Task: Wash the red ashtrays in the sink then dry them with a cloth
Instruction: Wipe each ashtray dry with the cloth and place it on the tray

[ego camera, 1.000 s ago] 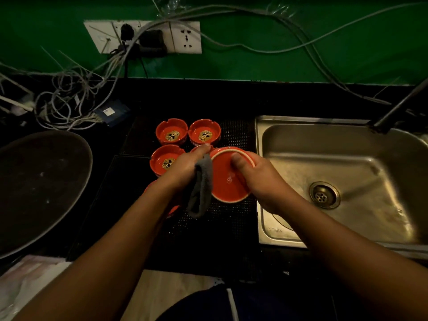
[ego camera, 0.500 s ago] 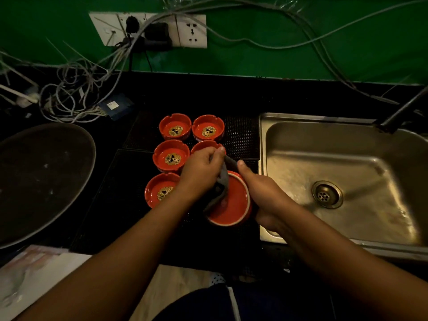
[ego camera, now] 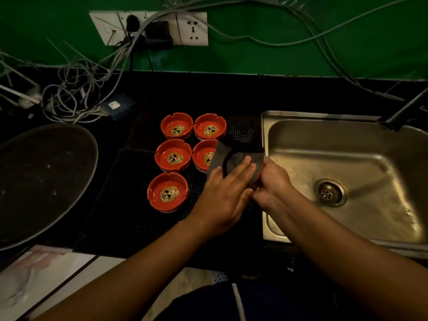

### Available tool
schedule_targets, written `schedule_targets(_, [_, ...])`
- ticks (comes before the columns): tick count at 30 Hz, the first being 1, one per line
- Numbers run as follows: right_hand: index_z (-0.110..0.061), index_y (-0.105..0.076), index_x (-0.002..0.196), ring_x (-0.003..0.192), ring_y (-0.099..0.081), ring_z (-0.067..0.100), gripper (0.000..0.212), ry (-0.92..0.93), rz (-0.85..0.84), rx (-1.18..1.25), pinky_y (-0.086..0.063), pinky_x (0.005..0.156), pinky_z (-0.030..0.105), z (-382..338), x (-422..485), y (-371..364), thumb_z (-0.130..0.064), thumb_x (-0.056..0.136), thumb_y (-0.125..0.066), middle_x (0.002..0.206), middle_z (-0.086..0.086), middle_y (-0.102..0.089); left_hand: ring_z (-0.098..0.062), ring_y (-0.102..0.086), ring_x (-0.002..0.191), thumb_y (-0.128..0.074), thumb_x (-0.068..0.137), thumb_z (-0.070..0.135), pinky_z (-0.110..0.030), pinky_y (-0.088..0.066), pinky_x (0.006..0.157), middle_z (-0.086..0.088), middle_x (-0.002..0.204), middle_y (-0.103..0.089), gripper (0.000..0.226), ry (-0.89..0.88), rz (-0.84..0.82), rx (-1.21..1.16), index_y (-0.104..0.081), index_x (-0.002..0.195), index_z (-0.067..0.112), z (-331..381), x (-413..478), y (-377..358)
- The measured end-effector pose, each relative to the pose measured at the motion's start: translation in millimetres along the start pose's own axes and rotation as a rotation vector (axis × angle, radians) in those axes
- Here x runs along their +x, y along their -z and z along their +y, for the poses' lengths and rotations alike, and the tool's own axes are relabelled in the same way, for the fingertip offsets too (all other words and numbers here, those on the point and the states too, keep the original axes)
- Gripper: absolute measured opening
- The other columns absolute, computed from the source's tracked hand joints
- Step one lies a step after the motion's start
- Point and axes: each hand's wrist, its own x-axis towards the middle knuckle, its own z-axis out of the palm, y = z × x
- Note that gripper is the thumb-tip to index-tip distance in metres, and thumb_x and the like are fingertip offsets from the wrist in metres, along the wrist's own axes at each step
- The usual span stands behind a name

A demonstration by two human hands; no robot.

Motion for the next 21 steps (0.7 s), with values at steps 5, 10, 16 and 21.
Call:
schedule_targets(5, [-0.011, -0.066, 0.105, 0.064, -0.071, 0.022, 0.029, -0.009, -0.082, -0.079, -0.054, 0.050, 0.030, 12.7, -7.3, -0.2, -0.032, 0.099, -0.047, 0.077, 0.009, -0.073, -0.009, -0.004, 0.145, -0.009, 0.093, 0.055, -0.035, 0.004, 0.114, 0.013, 0.157, 0.007, 0.061, 0.152, -0.223, 0.033, -0.002, 0.149, 0.033, -26.5, 29.4, 10.7])
schedule_targets(10, [-0.012, -0.059, 0.110, 0.075, -0.069, 0.025, 0.031, 0.033, -0.022, -0.057, -0.056, 0.057, 0.035, 0.7, -13.8, -1.3, -0.039, 0.098, -0.049, 0.091, 0.012, -0.070, -0.015, 0.003, 0.147, -0.018, 0.096, 0.056, -0.029, 0.007, 0.109, 0.007, 0.160, 0.011, 0.064, 0.279, -0.134, -0.142, 0.001, 0.151, 0.029, -20.9, 26.3, 8.8])
schedule_targets(16, [-0.007, -0.065, 0.111, 0.074, -0.073, 0.025, 0.035, 0.028, -0.036, 0.000, -0.058, 0.058, 0.030, -2.6, -6.6, -3.9, -0.034, 0.099, -0.045, 0.090, 0.014, -0.074, -0.020, 0.005, 0.147, -0.010, 0.095, 0.053, -0.043, 0.006, 0.118, 0.011, 0.152, 0.016, 0.063, 0.169, -0.167, 0.029, -0.005, 0.151, 0.024, -0.9, 16.0, 3.5])
schedule_targets(21, [-0.013, -0.061, 0.119, 0.104, -0.065, 0.025, 0.034, -0.038, -0.147, 0.017, -0.054, 0.084, 0.037, 22.5, -9.7, -3.3, -0.032, 0.101, -0.039, 0.114, 0.014, -0.067, -0.019, -0.011, 0.147, -0.007, 0.088, 0.057, -0.041, 0.004, 0.117, 0.009, 0.159, -0.010, 0.068, 0.065, -0.212, 0.015, -0.020, 0.150, 0.031, -18.6, 38.2, 14.2])
